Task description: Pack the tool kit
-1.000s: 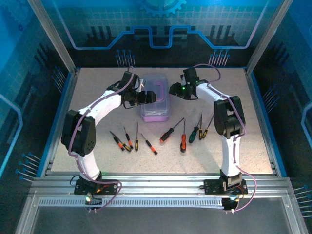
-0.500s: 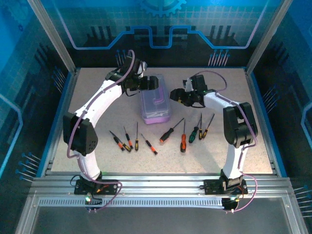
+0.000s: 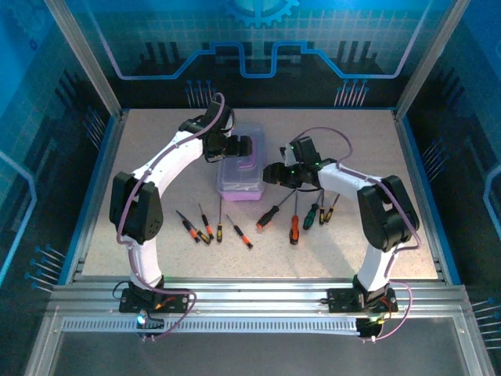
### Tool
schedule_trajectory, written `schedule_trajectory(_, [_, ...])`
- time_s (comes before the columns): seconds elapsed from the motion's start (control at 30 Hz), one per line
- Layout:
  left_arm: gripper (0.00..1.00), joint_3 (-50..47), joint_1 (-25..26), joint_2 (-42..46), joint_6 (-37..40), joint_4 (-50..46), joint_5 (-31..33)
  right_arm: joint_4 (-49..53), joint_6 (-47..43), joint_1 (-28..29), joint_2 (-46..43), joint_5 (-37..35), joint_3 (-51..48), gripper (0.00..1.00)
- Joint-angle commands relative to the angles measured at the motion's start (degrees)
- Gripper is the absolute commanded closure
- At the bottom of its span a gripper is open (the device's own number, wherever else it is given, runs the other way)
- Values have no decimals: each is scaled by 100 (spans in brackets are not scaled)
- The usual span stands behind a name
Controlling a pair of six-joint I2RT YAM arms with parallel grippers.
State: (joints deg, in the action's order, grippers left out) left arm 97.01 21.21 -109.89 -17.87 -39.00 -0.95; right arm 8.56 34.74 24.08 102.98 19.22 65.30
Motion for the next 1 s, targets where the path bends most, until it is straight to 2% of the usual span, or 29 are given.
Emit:
schedule_trajectory(0.0, [8, -100, -38, -33, 135, -143, 259, 260, -213, -89, -214, -281, -11, 41])
schedule_trajectory(0.07, [9, -153, -69, -16, 118, -143, 255, 323, -309, -184, -283, -255, 42, 41])
schedule_trajectory(0.13, [14, -183, -77, -3, 122, -181, 414, 293, -412, -308, -346, -120, 68, 40])
schedule_trajectory(0.2, [19, -106, -74, -53, 132, -371, 641, 173, -596, -467, -306, 364, 134, 36])
schedule_trajectory(0.27, [18, -84, -73, -71, 86, -436, 818, 39, -641, -605, -155, 770, 242, 34])
schedule_trajectory(0.33, [18, -80, -70, -92, 100, -447, 762, 159, -739, -669, 3, 863, 445, 33])
schedule_trajectory(0.6, [10, -18, -67, -265, 251, -483, 190, -623, -328, -885, 279, 1359, 308, 19])
schedule_trajectory(0.67, [10, 1, -66, -317, 297, -523, 235, -798, -64, -980, 427, 1389, 304, 19])
schedule_trajectory(0.77, [11, 6, -74, -375, 293, -566, 251, -1449, 456, -1077, 725, 1832, 276, 20])
schedule_trajectory(0.83, [12, 25, -72, -409, 280, -585, 226, -1704, 750, -1077, 890, 1960, 327, 24])
schedule_trajectory(0.97, [19, 158, -76, -613, 404, -843, 251, -1540, 769, -1005, 959, 1679, 438, 28])
